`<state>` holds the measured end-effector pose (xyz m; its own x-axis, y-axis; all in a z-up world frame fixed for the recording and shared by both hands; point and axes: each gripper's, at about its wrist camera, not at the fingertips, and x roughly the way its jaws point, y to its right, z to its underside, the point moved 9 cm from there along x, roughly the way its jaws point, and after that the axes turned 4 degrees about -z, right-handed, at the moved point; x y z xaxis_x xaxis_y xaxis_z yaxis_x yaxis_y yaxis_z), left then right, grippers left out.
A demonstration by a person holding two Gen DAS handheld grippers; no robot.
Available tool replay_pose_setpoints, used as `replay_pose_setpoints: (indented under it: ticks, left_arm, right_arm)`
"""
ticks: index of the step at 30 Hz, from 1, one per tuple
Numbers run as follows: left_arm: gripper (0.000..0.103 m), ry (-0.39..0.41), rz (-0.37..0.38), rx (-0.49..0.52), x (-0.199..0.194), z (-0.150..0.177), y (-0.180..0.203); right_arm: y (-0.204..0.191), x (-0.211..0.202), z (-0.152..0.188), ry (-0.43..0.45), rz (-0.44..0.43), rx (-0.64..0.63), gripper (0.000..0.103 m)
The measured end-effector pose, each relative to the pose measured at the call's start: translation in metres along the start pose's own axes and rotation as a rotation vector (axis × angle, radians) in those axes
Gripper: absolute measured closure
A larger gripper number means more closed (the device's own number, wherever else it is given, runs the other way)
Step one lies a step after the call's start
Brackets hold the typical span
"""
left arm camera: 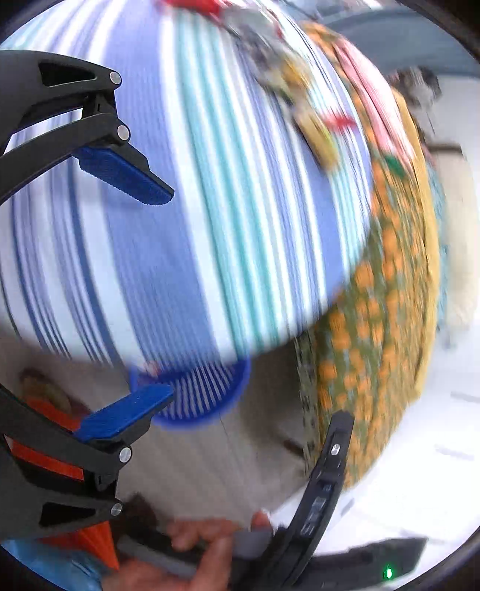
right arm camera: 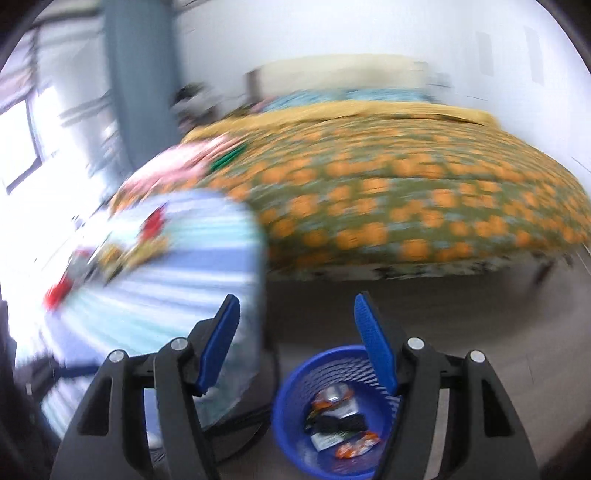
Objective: Collect trash
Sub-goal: 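Grasp the red plastic bag with the left tool while the right tool returns over the table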
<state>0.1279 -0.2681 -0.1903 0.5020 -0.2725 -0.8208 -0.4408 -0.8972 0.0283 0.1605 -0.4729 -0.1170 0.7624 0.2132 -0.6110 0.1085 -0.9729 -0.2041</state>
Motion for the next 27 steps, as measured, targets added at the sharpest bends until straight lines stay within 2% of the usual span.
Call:
replay_pose_setpoints:
  ticks: [5,10,16,20,22,24,27]
  left_arm:
    - [0.007,-0.040,-0.109,-0.068,-0.006,0.031,-0.086]
    - [0.007,-0.050,-0.168,-0.115,-0.016,0.046,-0.146]
    - [0.007,-0.032,-0.227,-0.154,-0.038,0.056,-0.198]
    - [0.007,0.021,-0.290,-0.257,-0.060,0.042,-0.264]
    - [0.005,0.041,-0.290,-0.304,-0.066,0.033,-0.296]
    - [0.005,0.005,-0.282,-0.289,-0.055,0.025,-0.318]
    - [0.005,-0.037,-0.253,-0.220,-0.034,0.014,-0.329]
  right_arm:
    - [-0.113,0.034,0.032,-0.120,-0.184,-0.193,0.039]
    - [-0.177,0.052,0.058,-0.186,-0.246,-0.322,0.039]
    - [-0.202,0.070,0.072,-0.226,-0.241,-0.367,0.039]
    - [-0.214,0.079,0.078,-0.242,-0.241,-0.380,0.039]
    - [-0.215,0.080,0.082,-0.248,-0.238,-0.390,0.036]
    - [-0.214,0.081,0.082,-0.245,-0.237,-0.381,0.035]
    - [-0.212,0.084,0.080,-0.246,-0.236,-0.363,0.033]
